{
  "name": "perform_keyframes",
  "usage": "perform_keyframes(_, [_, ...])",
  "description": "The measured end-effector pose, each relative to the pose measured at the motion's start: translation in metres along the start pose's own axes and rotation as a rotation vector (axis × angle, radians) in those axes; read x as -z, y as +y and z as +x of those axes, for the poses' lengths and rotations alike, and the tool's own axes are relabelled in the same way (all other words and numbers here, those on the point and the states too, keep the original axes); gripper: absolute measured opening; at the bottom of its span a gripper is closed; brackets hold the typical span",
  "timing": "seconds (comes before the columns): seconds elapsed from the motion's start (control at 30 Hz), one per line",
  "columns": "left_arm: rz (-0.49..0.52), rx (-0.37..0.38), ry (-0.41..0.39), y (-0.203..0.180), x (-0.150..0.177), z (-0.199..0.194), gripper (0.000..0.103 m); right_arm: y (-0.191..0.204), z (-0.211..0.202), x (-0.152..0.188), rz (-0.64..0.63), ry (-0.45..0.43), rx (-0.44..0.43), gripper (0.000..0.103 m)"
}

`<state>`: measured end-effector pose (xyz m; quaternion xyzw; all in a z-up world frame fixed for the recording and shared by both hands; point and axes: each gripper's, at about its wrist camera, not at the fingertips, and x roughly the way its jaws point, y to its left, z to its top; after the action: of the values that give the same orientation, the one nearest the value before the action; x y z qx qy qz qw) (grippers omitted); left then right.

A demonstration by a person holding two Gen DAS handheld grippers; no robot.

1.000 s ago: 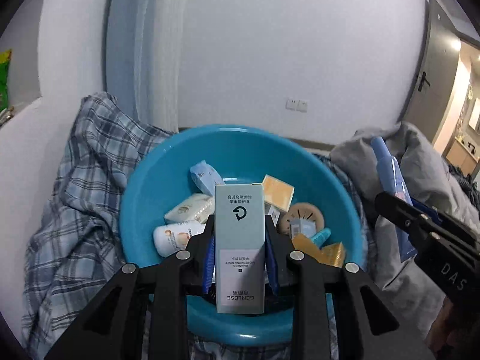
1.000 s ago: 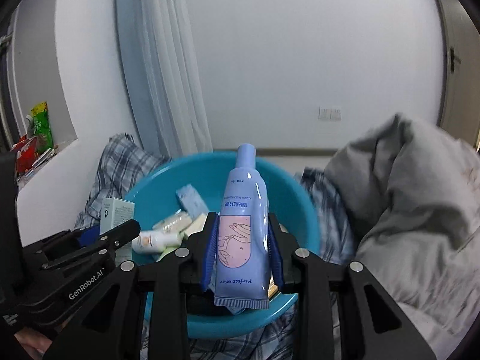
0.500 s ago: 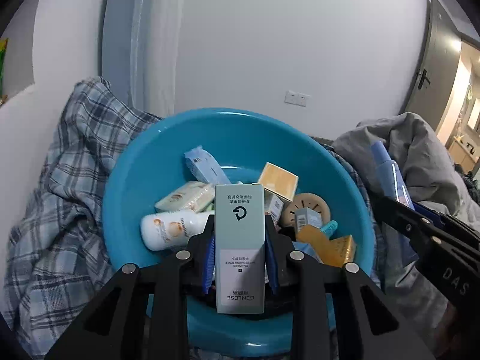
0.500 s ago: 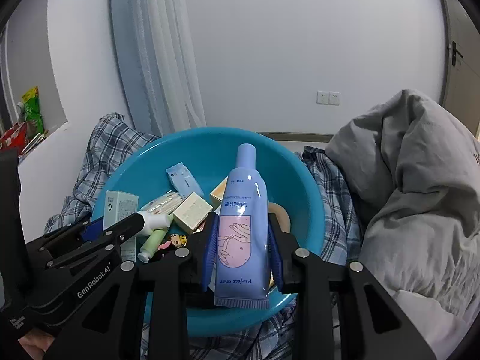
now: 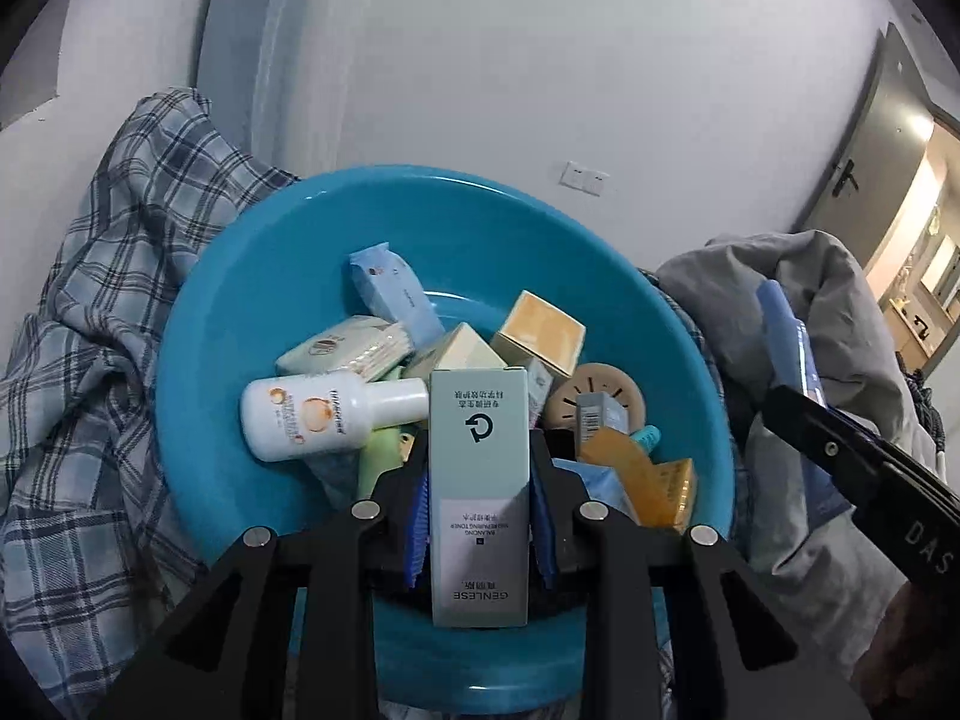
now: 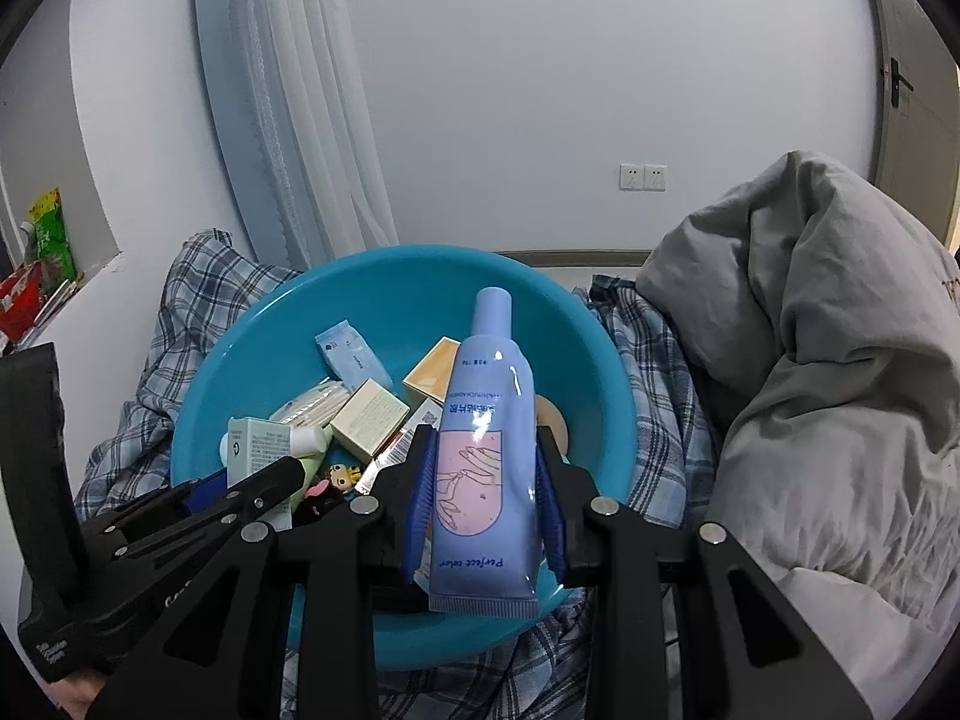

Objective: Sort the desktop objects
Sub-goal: 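Lower both held items down into the blue basin, then open the left gripper to release the pale teal box into the basin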

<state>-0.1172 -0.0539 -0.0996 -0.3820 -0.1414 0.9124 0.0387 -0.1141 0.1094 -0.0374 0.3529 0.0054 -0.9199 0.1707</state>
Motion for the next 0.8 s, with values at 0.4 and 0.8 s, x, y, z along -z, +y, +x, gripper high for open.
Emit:
perform_keyframes(0.4, [0.005,-0.031,-0.016,0.004,-0.003,-0.002,0.036,-0.002,-0.001,0.000,0.004,0.004,0.007,0.030])
perform_keyframes(0.8, [0.038,-0.122,-0.102,0.002,-0.007,-0.023,0.086,0.001,0.008,0.005,-0.002,0.023,-0.007,0.030])
